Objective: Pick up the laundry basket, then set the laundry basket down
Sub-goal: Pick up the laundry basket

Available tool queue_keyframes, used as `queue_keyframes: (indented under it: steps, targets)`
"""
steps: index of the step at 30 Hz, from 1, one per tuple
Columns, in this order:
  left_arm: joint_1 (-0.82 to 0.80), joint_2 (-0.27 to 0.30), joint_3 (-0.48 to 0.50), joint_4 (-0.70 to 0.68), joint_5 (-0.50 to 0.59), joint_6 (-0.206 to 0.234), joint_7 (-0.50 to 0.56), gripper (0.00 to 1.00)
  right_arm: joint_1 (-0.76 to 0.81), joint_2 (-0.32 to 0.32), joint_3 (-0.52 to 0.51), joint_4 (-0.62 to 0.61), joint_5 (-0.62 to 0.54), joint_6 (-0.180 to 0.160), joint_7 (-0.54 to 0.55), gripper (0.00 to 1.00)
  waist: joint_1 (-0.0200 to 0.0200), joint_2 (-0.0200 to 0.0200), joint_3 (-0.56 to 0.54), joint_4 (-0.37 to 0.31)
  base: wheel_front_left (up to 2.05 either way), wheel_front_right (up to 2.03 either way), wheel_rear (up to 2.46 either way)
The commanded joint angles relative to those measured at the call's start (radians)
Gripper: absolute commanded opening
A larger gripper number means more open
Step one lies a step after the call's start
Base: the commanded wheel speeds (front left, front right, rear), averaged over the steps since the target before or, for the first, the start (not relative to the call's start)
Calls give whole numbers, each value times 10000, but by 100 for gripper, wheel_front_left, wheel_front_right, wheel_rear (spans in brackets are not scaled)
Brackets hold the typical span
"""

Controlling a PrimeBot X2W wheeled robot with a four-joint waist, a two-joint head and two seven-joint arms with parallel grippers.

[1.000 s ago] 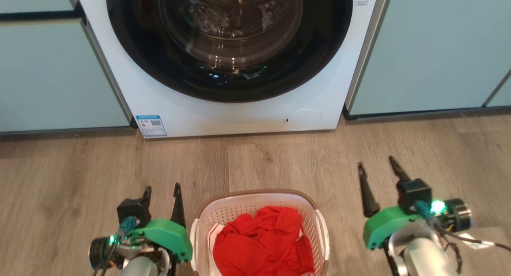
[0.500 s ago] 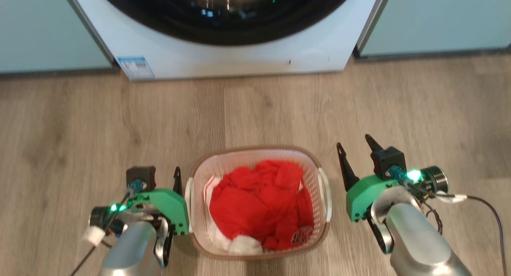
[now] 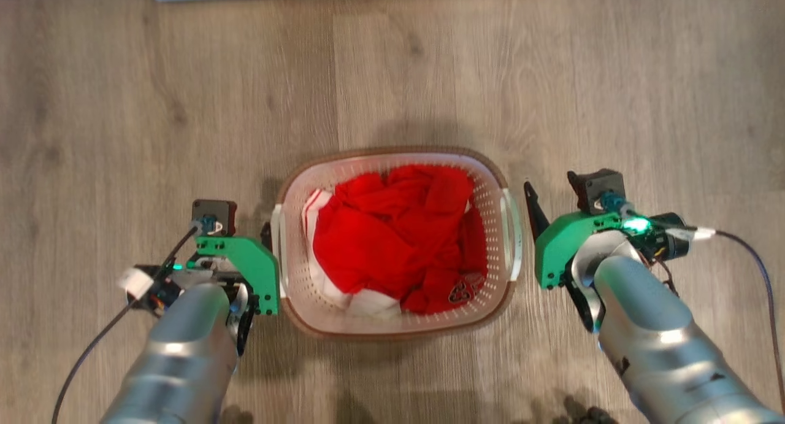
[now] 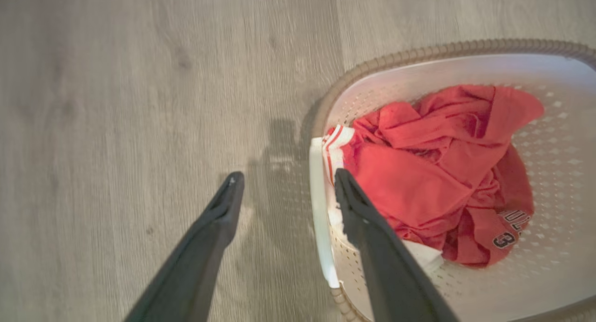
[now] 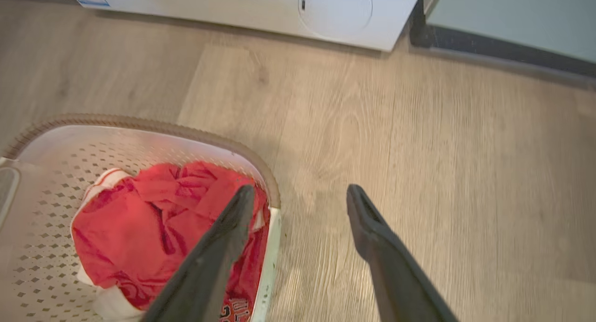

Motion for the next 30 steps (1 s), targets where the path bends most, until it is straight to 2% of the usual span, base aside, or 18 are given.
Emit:
queue_keyframes:
  steps: [1,8,19,30]
  targets:
    - [-131,206,80,15,-49,-81,92,100,-63,130,277,57,227,69,92,100,-3,0,498,-4,0,0,0]
    - [-462,206,-698,278,-255,-765,1022,100,-730,162,1344,1088,1496,69,944,100,-3,0,1201,17,0,0,0]
    - [-1047,206,-1339,414,-422,-731,1754,100,-1298,166,2472,1352,3150,69,1668,100,-3,0,2034,-20,0,0,0]
    - [-1756,206,-1715,470,-476,-850,2242,100,-2143,167,3059,1706,4101,69,1883,100,-3,0,2992,-69,0,0,0]
